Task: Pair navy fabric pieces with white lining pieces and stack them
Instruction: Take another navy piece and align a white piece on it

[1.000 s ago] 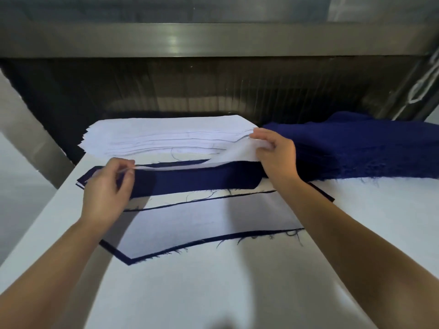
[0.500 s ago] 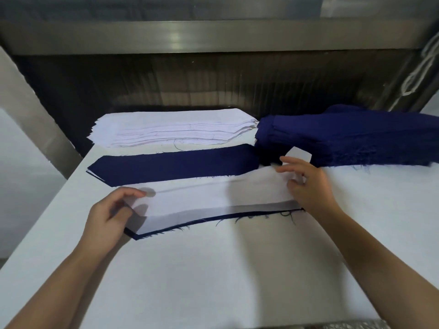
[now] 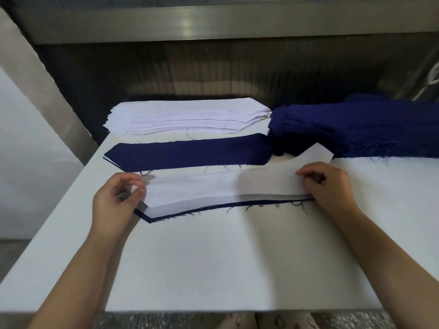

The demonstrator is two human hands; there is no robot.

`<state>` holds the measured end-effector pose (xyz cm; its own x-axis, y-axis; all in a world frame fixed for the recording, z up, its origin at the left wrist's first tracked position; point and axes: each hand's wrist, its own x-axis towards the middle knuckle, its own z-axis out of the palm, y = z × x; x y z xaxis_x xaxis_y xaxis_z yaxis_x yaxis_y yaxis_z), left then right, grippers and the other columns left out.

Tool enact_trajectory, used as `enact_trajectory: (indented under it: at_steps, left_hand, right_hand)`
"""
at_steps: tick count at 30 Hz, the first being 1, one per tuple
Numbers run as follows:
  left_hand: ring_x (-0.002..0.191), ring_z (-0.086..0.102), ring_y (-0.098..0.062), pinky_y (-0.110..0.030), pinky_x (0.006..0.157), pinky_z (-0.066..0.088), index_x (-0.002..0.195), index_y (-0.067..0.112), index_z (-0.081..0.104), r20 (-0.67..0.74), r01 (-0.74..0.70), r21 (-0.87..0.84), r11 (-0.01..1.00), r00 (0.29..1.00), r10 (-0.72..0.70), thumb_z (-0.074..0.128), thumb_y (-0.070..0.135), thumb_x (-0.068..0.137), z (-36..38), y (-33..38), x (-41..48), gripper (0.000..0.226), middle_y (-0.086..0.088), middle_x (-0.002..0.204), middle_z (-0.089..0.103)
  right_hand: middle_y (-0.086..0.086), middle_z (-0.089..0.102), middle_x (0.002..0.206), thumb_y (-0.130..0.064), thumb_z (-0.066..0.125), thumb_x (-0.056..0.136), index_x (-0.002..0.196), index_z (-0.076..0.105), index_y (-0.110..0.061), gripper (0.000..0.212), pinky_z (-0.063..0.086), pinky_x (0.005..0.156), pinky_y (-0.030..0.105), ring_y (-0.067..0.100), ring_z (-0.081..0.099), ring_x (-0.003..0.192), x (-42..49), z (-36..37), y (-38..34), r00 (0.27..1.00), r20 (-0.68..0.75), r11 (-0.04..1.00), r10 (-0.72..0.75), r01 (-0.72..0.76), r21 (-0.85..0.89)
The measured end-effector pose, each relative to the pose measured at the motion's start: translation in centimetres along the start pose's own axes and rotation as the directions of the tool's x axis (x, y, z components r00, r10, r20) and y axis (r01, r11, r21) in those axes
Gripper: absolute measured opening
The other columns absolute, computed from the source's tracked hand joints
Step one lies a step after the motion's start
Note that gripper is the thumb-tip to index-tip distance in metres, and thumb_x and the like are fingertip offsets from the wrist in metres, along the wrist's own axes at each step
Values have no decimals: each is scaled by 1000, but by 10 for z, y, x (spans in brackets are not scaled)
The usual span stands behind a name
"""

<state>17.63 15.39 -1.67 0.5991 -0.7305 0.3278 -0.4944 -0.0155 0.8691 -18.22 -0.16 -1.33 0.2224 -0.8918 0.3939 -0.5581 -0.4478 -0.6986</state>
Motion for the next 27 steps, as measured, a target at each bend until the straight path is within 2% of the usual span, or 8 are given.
enact_trajectory:
  at_steps: [3,7,8,10,14,19,23,27]
  left_hand:
    - [74,55,3,-6,68,41,81,26,63,2,-22,36,999,1000,22,62,-5,84,0,2,-3,32,20,81,67]
    - [59,47,-4,-5,59,39,80,26,63,44,-18,131,991,999,12,63,-8,81,0,2,-3,34,18,74,63]
    - [56,44,-6,-5,56,38,80,25,64,56,-2,142,990,998,-6,64,-9,79,0,3,-3,34,19,67,60]
    - [52,41,-6,-5,53,36,80,24,64,85,11,153,988,996,-25,63,-13,76,0,3,-3,37,20,59,57]
    - [51,40,-5,-6,53,35,79,25,64,135,-17,178,984,991,-7,58,-18,76,-1,3,-3,43,27,55,54]
    - [62,50,-7,-5,59,39,81,31,62,131,-38,159,987,991,17,60,-11,82,-1,2,-3,42,26,72,62]
    - [76,55,-9,-11,67,42,90,47,56,126,-166,191,967,982,144,58,2,90,-1,6,-3,45,20,100,61]
    - [91,57,-12,-7,76,39,101,36,60,77,-124,210,970,991,110,47,8,96,0,3,-4,31,15,100,64]
  right_hand:
    - [1,63,89,17,54,76,86,71,-8,32,39,69,6,-1,53,73,-1,0,-2,1000,-6,1000,-4,4,12]
    - [-1,60,96,12,57,77,97,68,-9,31,36,70,10,11,52,86,0,-1,-1,998,45,998,32,-29,-53]
    - [-1,60,97,8,59,79,100,67,-11,29,35,70,11,11,51,85,1,-1,0,998,53,997,45,-41,-69]
    - [-2,59,95,2,61,83,101,67,-13,24,34,66,5,5,50,76,2,-1,3,996,48,996,73,-70,-63]
    - [-2,59,92,3,57,86,100,67,-13,23,33,64,-2,-3,48,68,3,0,7,996,37,993,84,-80,-90]
    - [-2,60,89,9,56,81,98,66,-16,31,32,62,-1,-1,46,65,3,0,9,993,63,989,98,-91,-116]
    - [-4,59,89,9,56,81,98,66,-15,31,32,62,-1,-3,47,65,4,0,9,992,68,987,109,-100,-122]
    - [-1,59,88,10,56,80,95,67,-13,30,31,62,-4,-12,51,65,3,0,8,993,58,989,103,-96,-109]
